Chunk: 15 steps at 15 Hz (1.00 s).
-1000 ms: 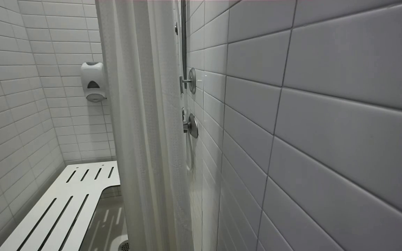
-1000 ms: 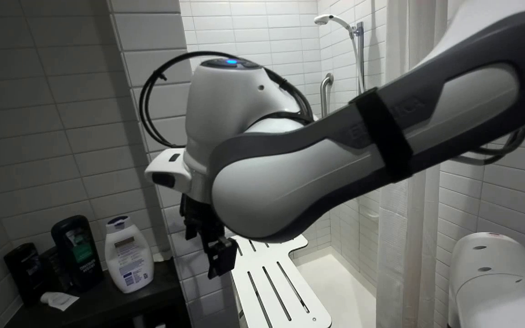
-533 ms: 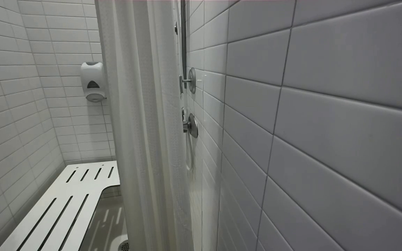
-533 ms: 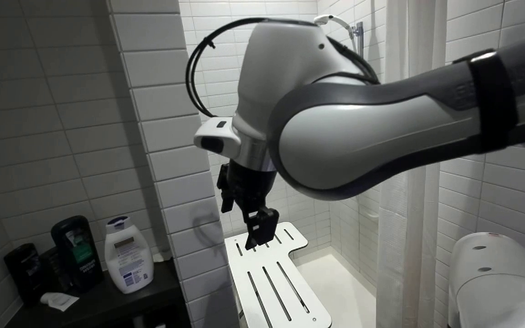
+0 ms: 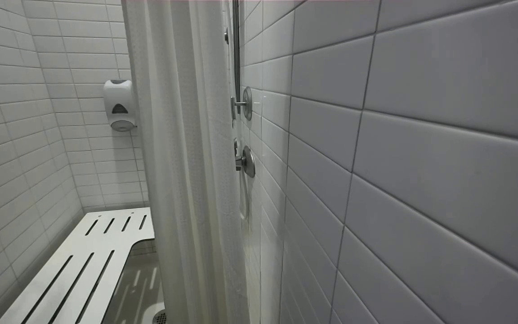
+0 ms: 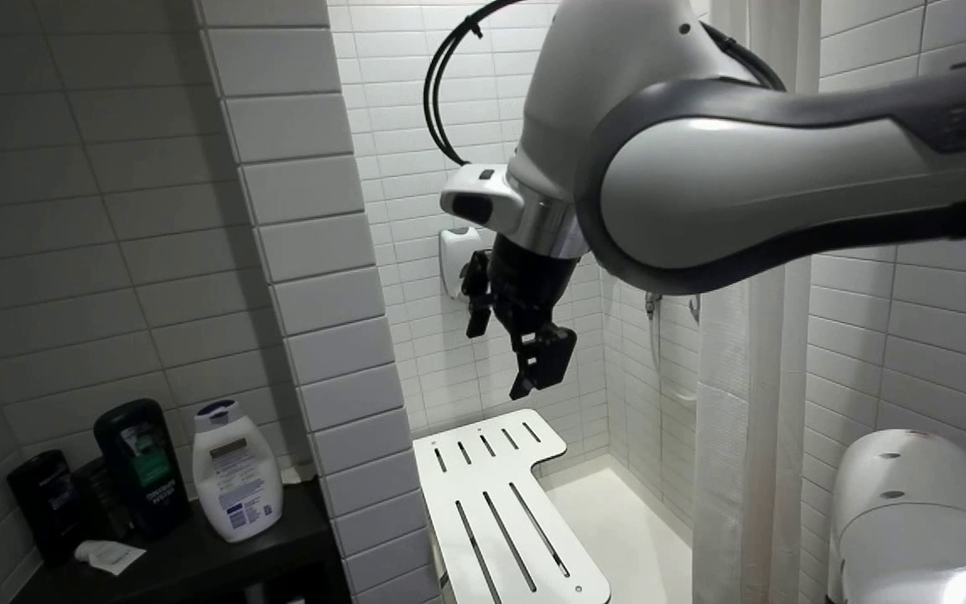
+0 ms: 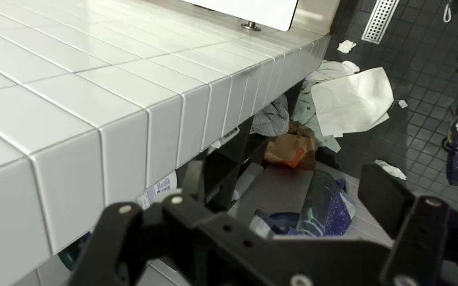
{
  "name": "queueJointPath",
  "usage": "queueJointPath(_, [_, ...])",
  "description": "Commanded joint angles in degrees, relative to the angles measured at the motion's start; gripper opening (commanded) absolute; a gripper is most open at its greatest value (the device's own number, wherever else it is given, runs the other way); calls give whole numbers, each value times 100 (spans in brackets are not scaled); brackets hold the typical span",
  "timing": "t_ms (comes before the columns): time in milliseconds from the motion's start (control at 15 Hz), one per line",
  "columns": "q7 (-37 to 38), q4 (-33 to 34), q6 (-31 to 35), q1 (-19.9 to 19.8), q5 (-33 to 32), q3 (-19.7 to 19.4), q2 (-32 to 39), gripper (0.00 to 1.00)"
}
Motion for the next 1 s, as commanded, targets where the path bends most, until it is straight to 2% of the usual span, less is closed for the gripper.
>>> queueJointPath(0, [-143,15,-18,-131,71,31,-27,100])
queueJointPath(600, [-179,-152,-204,-117,278,17,86,100])
queueJointPath(933, [-61,-224,-120,-512,204,-100,-43,100])
